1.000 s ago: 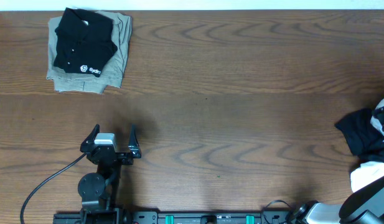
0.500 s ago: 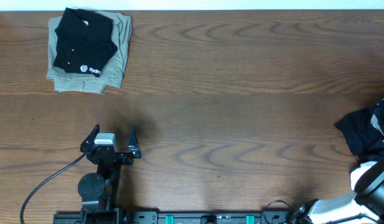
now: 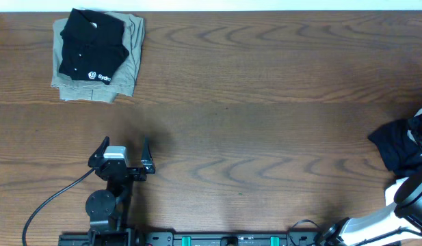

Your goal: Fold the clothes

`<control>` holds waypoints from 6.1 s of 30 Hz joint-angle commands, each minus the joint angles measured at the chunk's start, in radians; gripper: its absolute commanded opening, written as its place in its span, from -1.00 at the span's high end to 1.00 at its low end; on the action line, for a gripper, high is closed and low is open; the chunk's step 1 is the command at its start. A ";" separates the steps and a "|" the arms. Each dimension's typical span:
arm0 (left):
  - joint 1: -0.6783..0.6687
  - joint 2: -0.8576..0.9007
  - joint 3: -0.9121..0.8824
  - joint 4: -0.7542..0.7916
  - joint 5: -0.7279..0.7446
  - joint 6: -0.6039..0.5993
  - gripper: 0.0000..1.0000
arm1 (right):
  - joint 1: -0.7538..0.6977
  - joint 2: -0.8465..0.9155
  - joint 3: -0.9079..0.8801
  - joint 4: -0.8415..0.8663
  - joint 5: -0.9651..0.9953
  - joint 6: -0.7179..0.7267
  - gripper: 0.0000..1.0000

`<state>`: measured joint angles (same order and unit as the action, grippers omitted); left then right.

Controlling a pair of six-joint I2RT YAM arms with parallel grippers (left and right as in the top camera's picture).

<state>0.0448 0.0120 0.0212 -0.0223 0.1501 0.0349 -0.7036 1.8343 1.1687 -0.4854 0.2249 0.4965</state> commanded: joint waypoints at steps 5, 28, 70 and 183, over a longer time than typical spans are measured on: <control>0.004 -0.002 -0.017 -0.034 0.014 0.017 -0.96 | -0.010 -0.005 0.014 -0.014 0.011 -0.004 0.98; 0.004 -0.002 -0.017 -0.034 0.014 0.017 -0.96 | 0.038 -0.683 0.014 0.096 -0.259 0.068 0.98; 0.004 -0.002 -0.017 -0.034 0.014 0.017 -0.96 | 0.070 -0.542 0.676 0.039 -0.288 0.019 0.97; 0.004 -0.002 -0.017 -0.034 0.014 0.017 -0.96 | 0.430 0.011 -0.044 -0.304 0.038 -0.124 0.97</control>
<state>0.0448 0.0120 0.0212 -0.0223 0.1501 0.0349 -0.2192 1.8423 1.1263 -0.7799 0.1905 0.3119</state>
